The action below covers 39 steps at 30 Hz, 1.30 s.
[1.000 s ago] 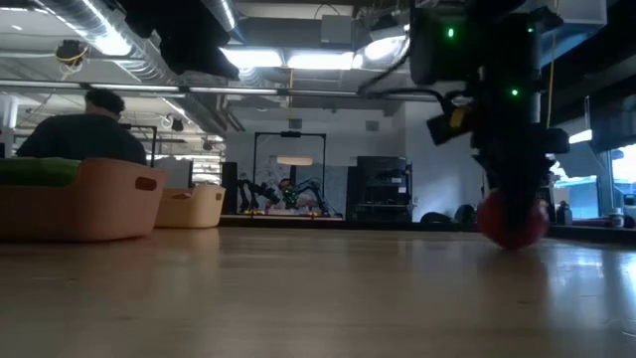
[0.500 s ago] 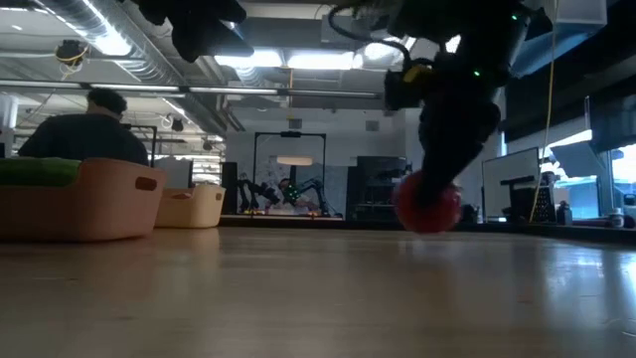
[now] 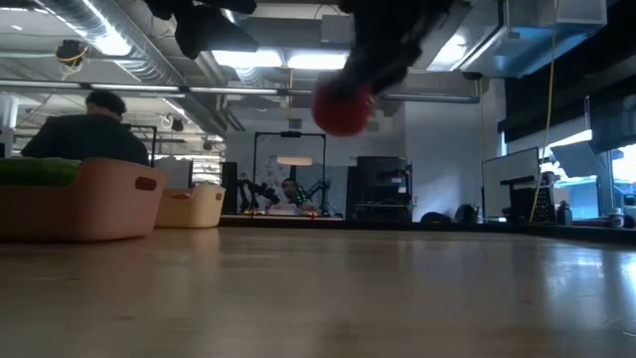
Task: Sort produce into baskets
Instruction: Put the tomato into the yellow bin
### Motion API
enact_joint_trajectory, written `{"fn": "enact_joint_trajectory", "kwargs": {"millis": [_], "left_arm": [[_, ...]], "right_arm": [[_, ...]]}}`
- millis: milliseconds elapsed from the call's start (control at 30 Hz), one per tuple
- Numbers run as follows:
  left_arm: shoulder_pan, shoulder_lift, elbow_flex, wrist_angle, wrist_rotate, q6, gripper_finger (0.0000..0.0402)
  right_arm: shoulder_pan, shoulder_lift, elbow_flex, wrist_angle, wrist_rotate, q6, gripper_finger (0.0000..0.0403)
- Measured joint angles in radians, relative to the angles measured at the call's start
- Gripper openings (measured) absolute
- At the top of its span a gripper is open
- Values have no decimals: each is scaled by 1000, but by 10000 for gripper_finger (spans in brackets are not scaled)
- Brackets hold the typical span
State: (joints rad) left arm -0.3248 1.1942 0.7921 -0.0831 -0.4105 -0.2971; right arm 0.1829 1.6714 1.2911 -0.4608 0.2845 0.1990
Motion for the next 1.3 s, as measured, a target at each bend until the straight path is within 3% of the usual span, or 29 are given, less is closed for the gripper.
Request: {"fn": "enact_joint_trajectory", "kwargs": {"millis": [267, 400, 533, 700, 967, 1300], "left_arm": [[0, 39, 0, 35, -89, 22, 339], [-3, 76, 0, 88, -105, 102, 359], [-18, 93, 0, 94, -105, 193, 363], [-44, 97, 0, 149, -111, 333, 363], [-106, 97, 1, 258, -131, 644, 363], [-134, 109, 1, 257, -199, 842, 363]], "right_arm": [[1, 0, 0, 158, -60, -50, 250], [1, 0, 0, 180, -60, -52, 250], [1, 0, 0, 183, -65, -51, 250], [1, 0, 0, 258, -147, -49, 250], [1, 0, 0, 344, -232, 5, 250], [0, 0, -2, 461, -313, 37, 250]]}}
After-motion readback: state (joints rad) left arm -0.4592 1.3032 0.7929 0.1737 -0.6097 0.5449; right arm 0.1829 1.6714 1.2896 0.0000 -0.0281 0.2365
